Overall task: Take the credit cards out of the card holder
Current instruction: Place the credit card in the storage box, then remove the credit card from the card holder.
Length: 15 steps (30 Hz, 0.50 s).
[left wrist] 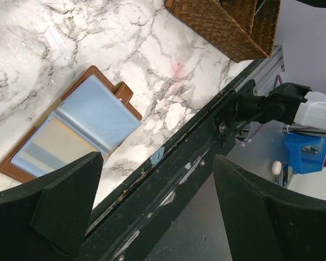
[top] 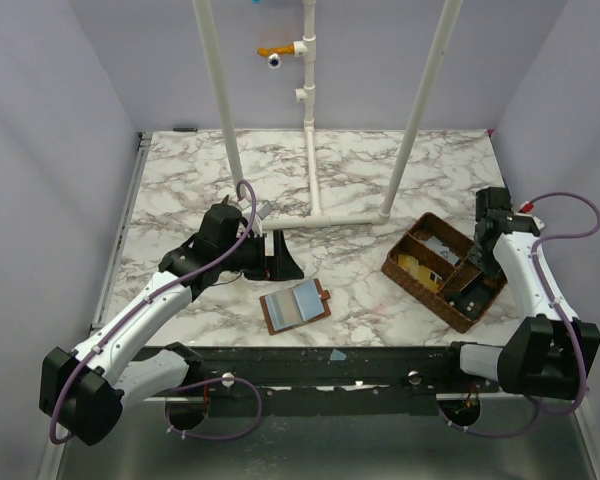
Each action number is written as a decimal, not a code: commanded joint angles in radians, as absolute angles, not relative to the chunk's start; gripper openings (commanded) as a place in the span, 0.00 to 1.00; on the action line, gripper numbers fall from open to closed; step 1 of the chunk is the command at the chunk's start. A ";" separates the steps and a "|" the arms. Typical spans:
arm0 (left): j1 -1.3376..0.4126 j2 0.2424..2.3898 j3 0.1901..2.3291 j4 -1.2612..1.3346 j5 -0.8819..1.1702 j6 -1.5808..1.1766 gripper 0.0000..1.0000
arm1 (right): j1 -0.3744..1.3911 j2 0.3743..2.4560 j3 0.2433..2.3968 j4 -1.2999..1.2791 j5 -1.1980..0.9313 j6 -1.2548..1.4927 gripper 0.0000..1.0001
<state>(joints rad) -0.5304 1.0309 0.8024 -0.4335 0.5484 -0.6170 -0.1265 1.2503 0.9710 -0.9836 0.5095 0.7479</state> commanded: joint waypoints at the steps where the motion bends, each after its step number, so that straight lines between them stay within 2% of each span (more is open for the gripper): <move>1: -0.534 1.025 0.791 -0.410 0.570 -0.617 0.85 | -0.135 1.240 0.972 -0.987 0.509 0.754 0.45; 4: -0.534 1.025 0.788 -0.407 0.571 -0.618 0.85 | -0.136 1.224 0.987 -0.998 0.505 0.752 0.84; 6: -0.533 1.024 0.787 -0.407 0.571 -0.620 0.85 | -0.135 1.210 0.998 -1.002 0.490 0.744 0.98; 15: -0.534 1.020 0.779 -0.414 0.562 -0.620 0.85 | -0.136 1.142 1.020 -0.990 0.378 0.682 1.00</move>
